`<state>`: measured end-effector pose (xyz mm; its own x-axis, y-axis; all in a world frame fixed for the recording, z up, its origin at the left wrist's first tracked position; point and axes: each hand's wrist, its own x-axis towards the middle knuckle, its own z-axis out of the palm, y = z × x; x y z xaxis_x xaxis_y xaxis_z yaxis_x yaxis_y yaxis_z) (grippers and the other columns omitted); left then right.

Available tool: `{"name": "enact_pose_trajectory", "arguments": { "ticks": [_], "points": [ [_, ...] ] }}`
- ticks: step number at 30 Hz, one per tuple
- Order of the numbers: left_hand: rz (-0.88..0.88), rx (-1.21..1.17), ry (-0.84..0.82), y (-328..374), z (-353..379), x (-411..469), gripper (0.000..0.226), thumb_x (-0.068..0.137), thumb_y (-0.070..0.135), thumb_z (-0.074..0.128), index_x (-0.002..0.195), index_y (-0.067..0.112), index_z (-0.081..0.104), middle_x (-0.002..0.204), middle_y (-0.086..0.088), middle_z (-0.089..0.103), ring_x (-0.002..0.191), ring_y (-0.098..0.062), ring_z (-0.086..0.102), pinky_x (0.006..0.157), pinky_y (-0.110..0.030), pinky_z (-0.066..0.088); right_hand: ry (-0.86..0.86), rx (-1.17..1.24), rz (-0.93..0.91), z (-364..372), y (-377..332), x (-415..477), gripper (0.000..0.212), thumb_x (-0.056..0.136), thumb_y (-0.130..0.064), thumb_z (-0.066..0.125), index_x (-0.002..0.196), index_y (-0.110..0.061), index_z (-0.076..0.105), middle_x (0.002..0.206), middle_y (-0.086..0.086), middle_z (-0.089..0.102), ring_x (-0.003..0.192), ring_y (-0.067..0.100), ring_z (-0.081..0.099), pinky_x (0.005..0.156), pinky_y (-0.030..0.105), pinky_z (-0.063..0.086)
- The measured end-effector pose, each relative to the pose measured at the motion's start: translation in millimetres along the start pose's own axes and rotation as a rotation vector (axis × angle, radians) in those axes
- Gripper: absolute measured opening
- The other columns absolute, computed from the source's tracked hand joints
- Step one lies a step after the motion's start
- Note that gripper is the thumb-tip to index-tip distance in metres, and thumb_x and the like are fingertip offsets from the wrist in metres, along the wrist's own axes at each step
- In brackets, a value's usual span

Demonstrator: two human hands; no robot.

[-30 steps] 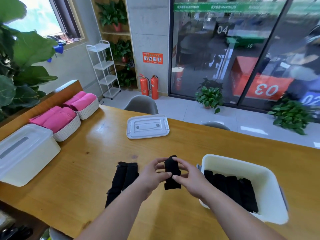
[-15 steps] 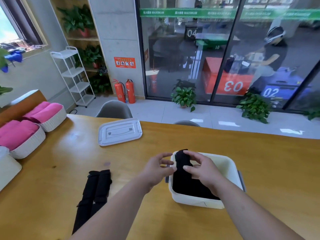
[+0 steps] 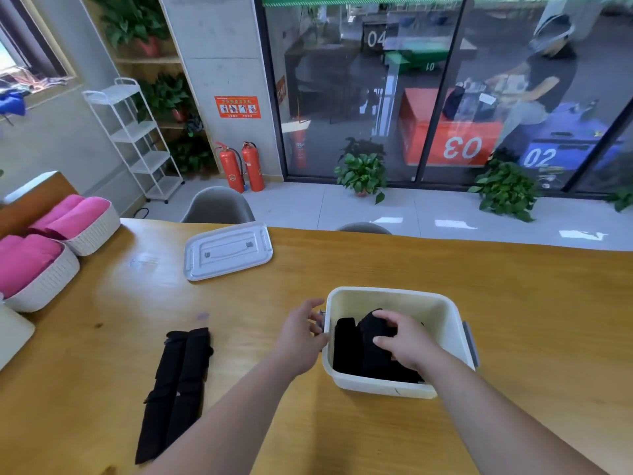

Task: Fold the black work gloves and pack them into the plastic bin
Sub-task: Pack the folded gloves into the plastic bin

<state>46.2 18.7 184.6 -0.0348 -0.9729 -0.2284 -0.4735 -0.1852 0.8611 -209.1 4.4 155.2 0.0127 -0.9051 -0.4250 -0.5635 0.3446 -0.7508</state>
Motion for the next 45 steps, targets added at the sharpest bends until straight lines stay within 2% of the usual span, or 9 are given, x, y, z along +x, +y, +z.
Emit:
{"name": "enact_pose_trajectory", "arguments": {
  "ticks": [4,9,17,22,26,30,34,38,45],
  "points": [
    [0.023,0.047,0.005,-6.0,1.0,3.4,0.064,0.092,0.014,0.076,0.146,0.041,0.053,0.119,0.008,0.06,0.098,-0.009,0.067,0.082,-0.037,0.064,-0.018,-0.132,-0.003,21.7,-25.6,-3.2,0.058,0.095,-0.028,0.074,0.146,-0.048,0.055,0.139,-0.009,0.06,0.114,0.02,0.065,0.097,0.041,0.059],
    [0.036,0.062,0.005,-14.3,1.1,4.8,0.062,0.092,0.017,0.076,0.145,0.043,0.055,0.12,0.01,0.059,0.097,-0.003,0.065,0.086,-0.032,0.063,-0.024,-0.15,-0.006,44.5,-36.2,9.4,0.059,0.099,-0.028,0.073,0.153,-0.04,0.052,0.147,-0.003,0.059,0.128,0.023,0.059,0.101,0.034,0.051],
    [0.056,0.043,0.0,-16.6,-0.8,4.4,0.06,0.093,0.018,0.077,0.144,0.041,0.056,0.12,0.013,0.059,0.096,0.002,0.062,0.082,-0.018,0.057,0.053,-0.238,0.002,58.1,-32.7,12.6,0.064,0.099,-0.026,0.074,0.155,-0.041,0.048,0.144,-0.003,0.063,0.123,0.022,0.063,0.087,0.027,0.047],
    [0.057,0.027,-0.002,-18.2,-1.0,5.3,0.061,0.093,0.016,0.078,0.144,0.041,0.056,0.12,0.013,0.059,0.095,0.0,0.063,0.086,-0.026,0.061,0.072,-0.15,0.01,59.1,-30.4,18.1,0.064,0.095,-0.025,0.079,0.152,-0.036,0.053,0.143,-0.006,0.064,0.13,0.02,0.061,0.102,0.031,0.05],
    [0.056,0.022,-0.002,-18.9,-0.5,5.0,0.061,0.093,0.016,0.078,0.144,0.041,0.057,0.121,0.013,0.059,0.096,-0.002,0.063,0.085,-0.022,0.059,0.046,-0.016,0.037,60.6,-24.9,22.6,0.064,0.092,-0.023,0.081,0.15,-0.038,0.056,0.137,-0.009,0.066,0.124,0.018,0.064,0.103,0.042,0.058],
    [0.053,0.017,-0.007,-19.6,-0.5,4.6,0.061,0.093,0.016,0.078,0.145,0.04,0.056,0.122,0.013,0.058,0.097,-0.002,0.064,0.088,-0.025,0.06,0.063,-0.292,-0.033,61.9,-19.0,18.1,0.064,0.094,-0.029,0.079,0.151,-0.039,0.053,0.145,-0.004,0.06,0.128,0.022,0.061,0.101,0.034,0.053],
    [0.05,0.018,-0.007,-19.0,-1.0,4.4,0.06,0.094,0.017,0.077,0.145,0.041,0.056,0.123,0.013,0.058,0.097,0.0,0.063,0.086,-0.02,0.058,0.151,-0.536,-0.111,60.6,-26.2,14.2,0.057,0.091,-0.04,0.081,0.144,-0.043,0.058,0.119,-0.012,0.056,0.099,0.017,0.065,0.071,0.033,0.052],
    [0.051,0.01,-0.004,-20.8,-0.5,4.1,0.06,0.094,0.018,0.078,0.144,0.042,0.056,0.123,0.013,0.058,0.098,-0.001,0.063,0.088,-0.023,0.059,0.012,-0.514,-0.145,61.7,-22.8,17.5,0.066,0.089,-0.038,0.083,0.15,-0.041,0.056,0.093,-0.017,0.062,0.092,0.011,0.064,0.076,0.031,0.053],
    [0.066,0.036,0.008,-20.2,0.3,1.1,0.055,0.095,0.02,0.076,0.14,0.045,0.058,0.121,0.016,0.056,0.099,0.001,0.062,0.086,-0.019,0.057,-0.012,-0.597,-0.138,60.3,-20.8,21.2,0.071,0.087,-0.047,0.082,0.151,-0.044,0.053,0.115,-0.011,0.069,0.107,0.017,0.067,0.085,0.036,0.057]
  ]
}}
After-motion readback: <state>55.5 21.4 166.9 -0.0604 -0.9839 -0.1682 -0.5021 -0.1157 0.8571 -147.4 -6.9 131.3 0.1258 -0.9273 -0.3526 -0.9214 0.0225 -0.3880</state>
